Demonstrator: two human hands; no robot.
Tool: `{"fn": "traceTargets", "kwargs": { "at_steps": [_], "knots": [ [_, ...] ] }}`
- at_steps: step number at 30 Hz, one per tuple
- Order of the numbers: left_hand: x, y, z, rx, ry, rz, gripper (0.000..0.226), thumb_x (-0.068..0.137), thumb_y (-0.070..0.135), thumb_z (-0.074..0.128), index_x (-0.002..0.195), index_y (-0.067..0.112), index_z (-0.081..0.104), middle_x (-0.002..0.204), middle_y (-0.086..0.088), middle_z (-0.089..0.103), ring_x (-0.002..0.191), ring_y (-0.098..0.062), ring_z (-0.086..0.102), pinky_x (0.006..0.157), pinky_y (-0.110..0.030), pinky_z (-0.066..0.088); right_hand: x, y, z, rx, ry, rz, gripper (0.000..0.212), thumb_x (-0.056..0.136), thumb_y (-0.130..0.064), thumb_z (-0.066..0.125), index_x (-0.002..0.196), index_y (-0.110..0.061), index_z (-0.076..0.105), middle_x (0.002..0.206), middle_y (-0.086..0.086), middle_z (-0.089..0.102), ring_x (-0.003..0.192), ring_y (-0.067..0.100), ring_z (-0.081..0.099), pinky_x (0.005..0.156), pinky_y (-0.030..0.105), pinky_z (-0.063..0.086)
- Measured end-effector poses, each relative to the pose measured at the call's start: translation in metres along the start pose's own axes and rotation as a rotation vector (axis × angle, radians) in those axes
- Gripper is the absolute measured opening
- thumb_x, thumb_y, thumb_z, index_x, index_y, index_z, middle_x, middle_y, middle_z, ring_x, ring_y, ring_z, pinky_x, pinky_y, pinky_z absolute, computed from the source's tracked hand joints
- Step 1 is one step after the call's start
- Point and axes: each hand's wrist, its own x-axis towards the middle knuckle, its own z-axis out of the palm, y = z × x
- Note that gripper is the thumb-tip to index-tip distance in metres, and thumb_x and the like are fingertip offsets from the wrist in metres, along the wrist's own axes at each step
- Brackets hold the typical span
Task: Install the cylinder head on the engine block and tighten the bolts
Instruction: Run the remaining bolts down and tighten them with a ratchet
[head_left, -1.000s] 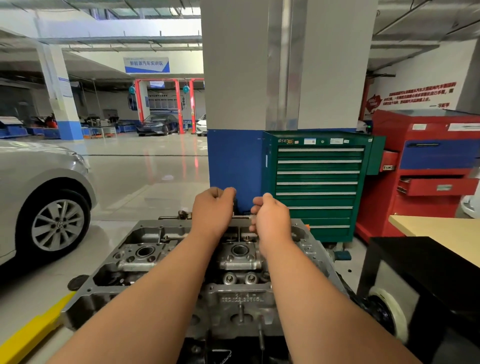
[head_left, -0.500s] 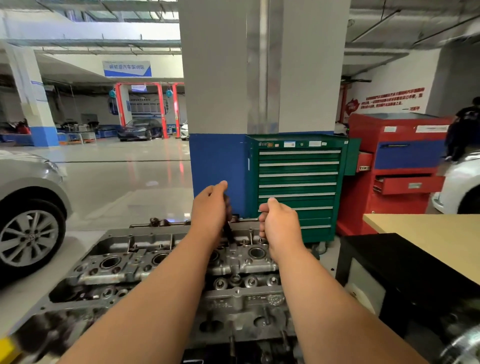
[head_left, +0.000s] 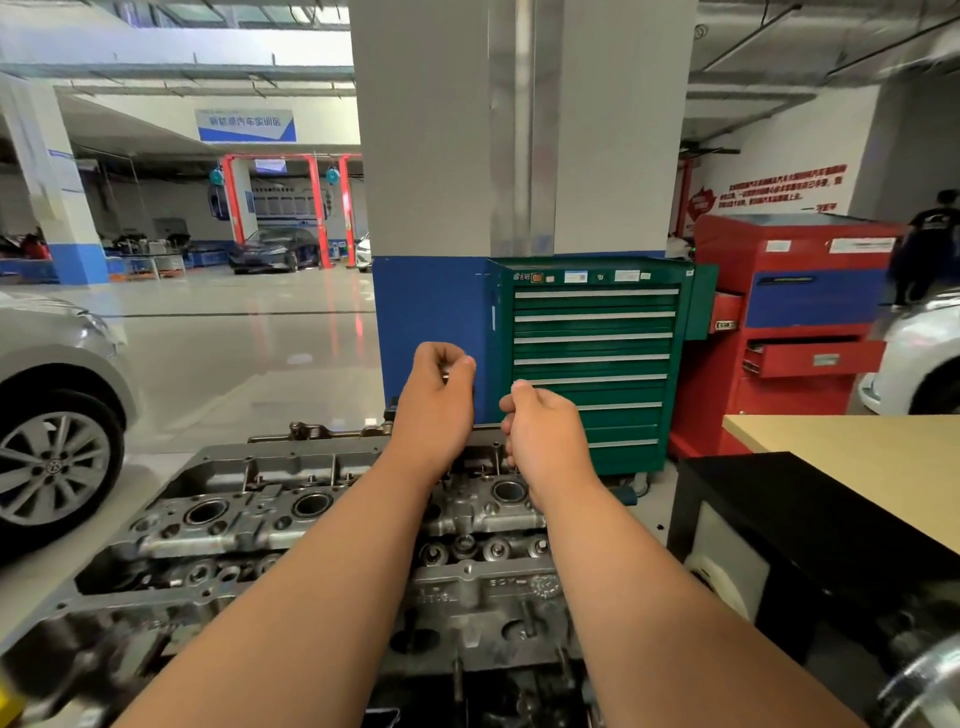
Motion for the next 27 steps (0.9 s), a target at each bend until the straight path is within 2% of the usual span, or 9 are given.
{"fn": "traceTargets", "kwargs": {
  "at_steps": [5, 7, 10, 14, 18, 19, 21, 24, 27],
  "knots": [
    [0.001, -0.007, 0.000, 0.032, -0.021, -0.072, 0.013, 0.095, 0.034, 0.047, 0.086, 0.028, 0.042, 0.073, 0.003, 0.051, 0.064, -0.016, 0.047, 0.062, -0.033, 0.038, -0.004, 0.000, 0.002, -0.211, -0.030, -0.087, 0.032, 0.096, -0.031, 0.045, 0.082, -0.009, 0.064, 0.074, 0.008, 0.063, 0.073, 0.030, 0.057, 0.077, 0.045, 0.050],
    [0.000, -0.007, -0.003, 0.079, 0.020, -0.065, 0.017, 0.094, 0.038, 0.051, 0.086, 0.026, 0.041, 0.077, 0.003, 0.052, 0.066, -0.015, 0.049, 0.060, -0.030, 0.037, -0.008, -0.001, 0.005, -0.338, -0.131, -0.158, 0.023, 0.095, -0.028, 0.045, 0.090, -0.014, 0.063, 0.083, 0.002, 0.066, 0.079, 0.025, 0.060, 0.073, 0.038, 0.051],
    [-0.003, -0.005, -0.011, 0.106, 0.091, 0.006, 0.022, 0.088, 0.038, 0.062, 0.085, 0.018, 0.055, 0.076, 0.005, 0.060, 0.067, -0.007, 0.055, 0.061, -0.024, 0.039, -0.016, -0.003, 0.011, -0.535, -0.284, -0.252, 0.020, 0.093, -0.022, 0.042, 0.098, -0.017, 0.061, 0.093, 0.004, 0.066, 0.084, 0.028, 0.059, 0.067, 0.034, 0.046],
    [-0.008, -0.005, -0.017, 0.048, 0.060, 0.034, 0.025, 0.093, 0.030, 0.055, 0.074, 0.017, 0.064, 0.067, 0.008, 0.065, 0.063, 0.001, 0.058, 0.065, -0.022, 0.042, -0.018, -0.005, 0.008, -0.467, -0.352, -0.217, 0.020, 0.091, -0.021, 0.048, 0.097, -0.017, 0.067, 0.076, 0.002, 0.066, 0.065, 0.023, 0.055, 0.058, 0.031, 0.044],
    [-0.011, -0.005, -0.013, 0.023, 0.032, -0.043, 0.009, 0.093, 0.037, 0.055, 0.093, 0.028, 0.060, 0.087, 0.011, 0.068, 0.085, -0.006, 0.064, 0.075, -0.024, 0.046, -0.019, -0.006, 0.005, -0.474, -0.297, -0.225, 0.016, 0.089, -0.020, 0.054, 0.076, -0.018, 0.062, 0.061, -0.007, 0.057, 0.058, 0.016, 0.050, 0.050, 0.026, 0.036],
    [-0.010, -0.007, -0.012, 0.078, 0.030, -0.052, 0.017, 0.088, 0.041, 0.061, 0.097, 0.026, 0.058, 0.092, 0.011, 0.066, 0.088, -0.007, 0.063, 0.077, -0.027, 0.047, -0.018, -0.006, 0.006, -0.490, -0.277, -0.221, 0.015, 0.088, -0.019, 0.054, 0.074, -0.020, 0.059, 0.063, -0.006, 0.059, 0.060, 0.017, 0.052, 0.049, 0.026, 0.036],
    [-0.011, -0.008, -0.011, 0.151, 0.049, -0.043, 0.031, 0.079, 0.044, 0.072, 0.091, 0.019, 0.057, 0.087, 0.006, 0.065, 0.081, -0.011, 0.063, 0.070, -0.028, 0.046, -0.018, -0.005, 0.008, -0.535, -0.234, -0.201, 0.009, 0.085, -0.019, 0.052, 0.083, -0.022, 0.061, 0.074, -0.003, 0.064, 0.069, 0.022, 0.058, 0.054, 0.027, 0.038],
    [-0.012, -0.007, -0.013, 0.193, 0.066, 0.023, 0.031, 0.079, 0.041, 0.073, 0.074, 0.014, 0.058, 0.073, 0.001, 0.065, 0.068, -0.015, 0.060, 0.060, -0.027, 0.043, -0.017, -0.005, 0.011, -0.555, -0.218, -0.197, 0.016, 0.085, -0.022, 0.051, 0.099, -0.021, 0.060, 0.088, 0.001, 0.068, 0.081, 0.026, 0.061, 0.065, 0.033, 0.049],
    [-0.012, -0.007, -0.015, 0.169, 0.040, 0.049, 0.015, 0.088, 0.036, 0.065, 0.081, 0.023, 0.065, 0.081, 0.009, 0.069, 0.081, -0.011, 0.065, 0.069, -0.025, 0.045, -0.018, -0.004, 0.011, -0.520, -0.304, -0.191, 0.020, 0.087, -0.023, 0.050, 0.103, -0.020, 0.060, 0.094, 0.003, 0.068, 0.086, 0.026, 0.062, 0.076, 0.042, 0.054]
  ]
}}
